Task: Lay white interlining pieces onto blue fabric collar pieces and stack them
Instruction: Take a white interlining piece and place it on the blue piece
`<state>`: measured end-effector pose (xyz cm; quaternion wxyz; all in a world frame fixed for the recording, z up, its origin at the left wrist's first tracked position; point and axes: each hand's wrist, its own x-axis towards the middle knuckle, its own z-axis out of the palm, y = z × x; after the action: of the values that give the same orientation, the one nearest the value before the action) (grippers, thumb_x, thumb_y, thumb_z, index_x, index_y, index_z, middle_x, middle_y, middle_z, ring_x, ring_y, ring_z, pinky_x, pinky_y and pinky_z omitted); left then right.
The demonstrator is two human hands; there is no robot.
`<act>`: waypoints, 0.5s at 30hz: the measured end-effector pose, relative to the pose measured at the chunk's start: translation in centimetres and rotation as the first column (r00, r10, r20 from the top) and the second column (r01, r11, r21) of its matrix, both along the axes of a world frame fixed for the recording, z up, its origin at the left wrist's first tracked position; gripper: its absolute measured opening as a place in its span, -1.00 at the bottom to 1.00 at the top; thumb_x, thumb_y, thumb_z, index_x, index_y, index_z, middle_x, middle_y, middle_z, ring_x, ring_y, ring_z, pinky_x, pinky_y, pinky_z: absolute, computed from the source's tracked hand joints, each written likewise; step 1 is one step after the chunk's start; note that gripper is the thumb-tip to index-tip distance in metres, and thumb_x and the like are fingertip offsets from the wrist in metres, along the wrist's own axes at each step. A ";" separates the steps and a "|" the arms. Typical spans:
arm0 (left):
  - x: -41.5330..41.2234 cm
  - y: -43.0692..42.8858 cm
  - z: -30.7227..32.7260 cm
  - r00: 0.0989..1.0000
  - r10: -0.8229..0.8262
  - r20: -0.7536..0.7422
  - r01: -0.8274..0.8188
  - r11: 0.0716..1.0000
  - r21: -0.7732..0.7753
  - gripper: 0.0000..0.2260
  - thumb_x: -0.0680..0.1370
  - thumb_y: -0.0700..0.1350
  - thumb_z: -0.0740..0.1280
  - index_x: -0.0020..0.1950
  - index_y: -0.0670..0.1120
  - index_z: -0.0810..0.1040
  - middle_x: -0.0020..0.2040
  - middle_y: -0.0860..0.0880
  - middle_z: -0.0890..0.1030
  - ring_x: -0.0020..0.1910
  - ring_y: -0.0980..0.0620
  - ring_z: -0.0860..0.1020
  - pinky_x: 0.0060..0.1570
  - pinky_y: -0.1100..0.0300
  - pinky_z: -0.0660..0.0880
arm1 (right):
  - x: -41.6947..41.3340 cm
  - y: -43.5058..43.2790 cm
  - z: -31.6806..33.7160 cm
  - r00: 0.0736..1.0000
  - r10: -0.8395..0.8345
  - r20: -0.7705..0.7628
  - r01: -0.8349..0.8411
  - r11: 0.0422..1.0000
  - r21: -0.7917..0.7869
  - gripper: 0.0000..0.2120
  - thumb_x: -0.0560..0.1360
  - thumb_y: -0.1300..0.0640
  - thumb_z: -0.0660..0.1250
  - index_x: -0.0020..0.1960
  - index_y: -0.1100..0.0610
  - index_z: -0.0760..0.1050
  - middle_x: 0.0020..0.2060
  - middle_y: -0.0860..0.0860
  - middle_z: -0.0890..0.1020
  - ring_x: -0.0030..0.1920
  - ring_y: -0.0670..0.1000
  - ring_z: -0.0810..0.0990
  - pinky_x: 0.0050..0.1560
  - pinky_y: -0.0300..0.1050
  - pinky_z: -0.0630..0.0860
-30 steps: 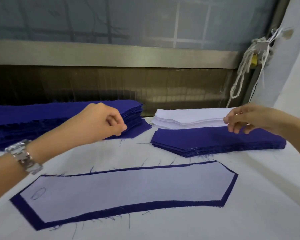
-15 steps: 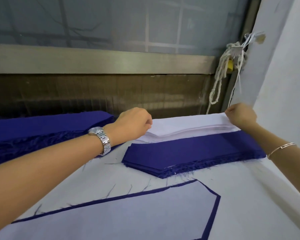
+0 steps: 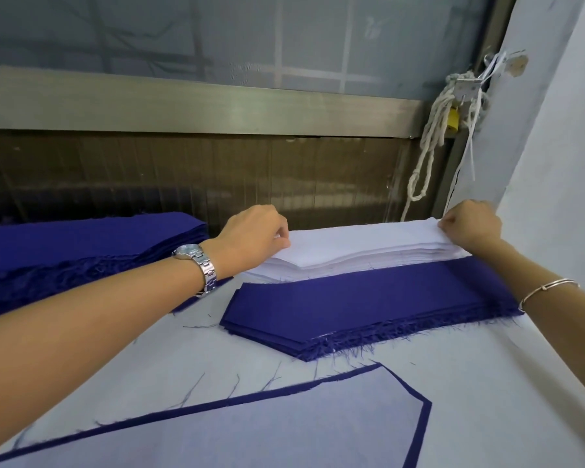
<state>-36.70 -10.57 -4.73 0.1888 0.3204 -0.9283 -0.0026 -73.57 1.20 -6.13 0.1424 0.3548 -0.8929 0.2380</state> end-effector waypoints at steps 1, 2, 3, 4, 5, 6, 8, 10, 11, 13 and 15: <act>-0.1 -0.2 -0.1 1.000 -0.002 -0.017 0.002 1.000 0.016 -0.82 0.61 -0.02 0.34 0.09 -0.06 0.67 0.09 0.00 0.60 0.00 0.04 0.56 -0.06 0.15 0.49 | 0.0 0.1 0.0 1.000 0.006 -0.008 -0.006 1.000 -0.011 -0.81 0.51 0.25 0.32 -0.22 0.27 0.64 -0.11 0.21 0.65 0.06 0.29 0.50 -0.11 -0.03 0.42; -0.1 -0.3 -0.2 0.999 -0.001 -0.033 0.002 1.000 0.031 -0.83 0.60 -0.01 0.35 0.06 -0.06 0.67 0.05 0.00 0.61 -0.05 0.06 0.56 -0.11 0.18 0.45 | 0.0 0.1 0.0 1.000 0.015 -0.024 -0.015 1.000 -0.019 -0.83 0.50 0.26 0.31 -0.20 0.25 0.65 -0.09 0.20 0.64 0.06 0.29 0.50 -0.11 -0.04 0.41; -0.2 -0.5 -0.3 0.999 0.001 -0.045 0.001 0.999 0.047 -0.84 0.59 -0.01 0.37 0.04 -0.05 0.67 0.00 0.01 0.62 -0.10 0.08 0.55 -0.15 0.21 0.42 | 0.0 0.2 0.0 0.998 0.031 -0.057 -0.032 0.999 -0.026 -0.84 0.49 0.27 0.32 -0.18 0.24 0.66 -0.06 0.20 0.63 0.09 0.29 0.49 -0.09 -0.04 0.40; -0.3 -0.6 -0.3 0.998 0.006 -0.055 -0.003 0.998 0.062 -0.85 0.59 0.00 0.38 0.02 -0.05 0.67 -0.04 0.01 0.63 -0.14 0.10 0.55 -0.19 0.22 0.40 | 0.1 0.3 0.0 0.993 0.057 -0.102 -0.060 0.998 -0.026 -0.87 0.48 0.26 0.34 -0.16 0.23 0.66 -0.04 0.20 0.61 0.11 0.29 0.49 -0.07 -0.03 0.39; -0.4 -0.7 -0.3 0.998 0.011 -0.064 -0.006 0.997 0.077 -0.85 0.58 0.01 0.39 -0.01 -0.06 0.67 -0.08 0.02 0.63 -0.18 0.11 0.54 -0.21 0.22 0.40 | 0.0 0.4 -0.1 0.984 0.094 -0.152 -0.097 0.995 -0.015 -0.90 0.48 0.25 0.36 -0.14 0.23 0.66 -0.03 0.21 0.60 0.12 0.29 0.49 -0.03 0.00 0.41; -0.4 -0.8 -0.3 0.997 0.015 -0.074 -0.008 0.996 0.092 -0.84 0.57 0.01 0.40 -0.04 -0.07 0.67 -0.12 0.02 0.63 -0.21 0.11 0.54 -0.22 0.20 0.43 | -0.1 0.4 -0.1 0.973 0.134 -0.190 -0.136 0.991 0.003 -0.92 0.47 0.24 0.39 -0.14 0.23 0.64 -0.02 0.21 0.60 0.12 0.28 0.49 0.03 0.06 0.43; -0.6 -0.9 -0.3 0.996 0.019 -0.090 -0.008 0.993 0.119 -0.82 0.56 0.02 0.42 -0.08 -0.09 0.68 -0.15 0.00 0.64 -0.21 0.09 0.56 -0.18 0.14 0.52 | -0.4 0.6 -0.1 0.950 0.219 -0.225 -0.219 0.975 0.022 -0.95 0.43 0.23 0.42 -0.19 0.21 0.59 0.00 0.17 0.62 0.11 0.25 0.51 0.13 0.16 0.44; -0.7 -0.9 -0.3 0.995 0.020 -0.099 -0.006 0.991 0.131 -0.81 0.55 0.02 0.42 -0.09 -0.10 0.68 -0.16 -0.02 0.65 -0.20 0.06 0.58 -0.12 0.10 0.57 | -0.5 0.7 0.0 0.924 0.318 -0.212 -0.322 0.947 0.014 -0.88 0.40 0.24 0.43 -0.25 0.18 0.51 0.04 0.12 0.66 0.10 0.20 0.54 0.17 0.17 0.43; -0.7 -0.9 -0.4 0.995 0.019 -0.103 -0.005 0.991 0.135 -0.81 0.55 0.01 0.43 -0.09 -0.11 0.68 -0.16 -0.02 0.65 -0.20 0.06 0.58 -0.11 0.09 0.57 | -0.6 0.7 0.1 0.910 0.361 -0.203 -0.367 0.930 0.011 -0.85 0.40 0.25 0.43 -0.28 0.16 0.47 0.05 0.10 0.68 0.07 0.16 0.53 0.17 0.16 0.43; -0.8 -0.9 -0.3 0.995 0.016 -0.100 -0.002 0.990 0.141 -0.81 0.55 0.01 0.43 -0.09 -0.11 0.68 -0.16 -0.03 0.65 -0.19 0.05 0.59 -0.09 0.08 0.58 | -0.7 0.8 0.1 0.880 0.428 -0.206 -0.430 0.902 0.038 -0.82 0.40 0.22 0.43 -0.29 0.13 0.43 0.01 0.07 0.71 0.01 0.06 0.49 0.17 0.12 0.39; -0.8 -0.8 -0.2 0.996 0.013 -0.090 0.000 0.990 0.141 -0.81 0.54 0.00 0.43 -0.09 -0.12 0.68 -0.18 -0.04 0.65 -0.20 0.03 0.59 -0.09 0.07 0.58 | -0.7 0.8 0.3 0.870 0.447 -0.208 -0.444 0.894 0.062 -0.90 0.41 0.12 0.36 -0.21 0.13 0.47 -0.08 0.07 0.68 -0.01 0.07 0.48 0.17 0.10 0.33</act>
<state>-37.51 -11.42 -4.91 0.2075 0.3356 -0.9152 -0.0822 -74.27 2.01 -5.88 0.1781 0.5756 -0.7675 0.2188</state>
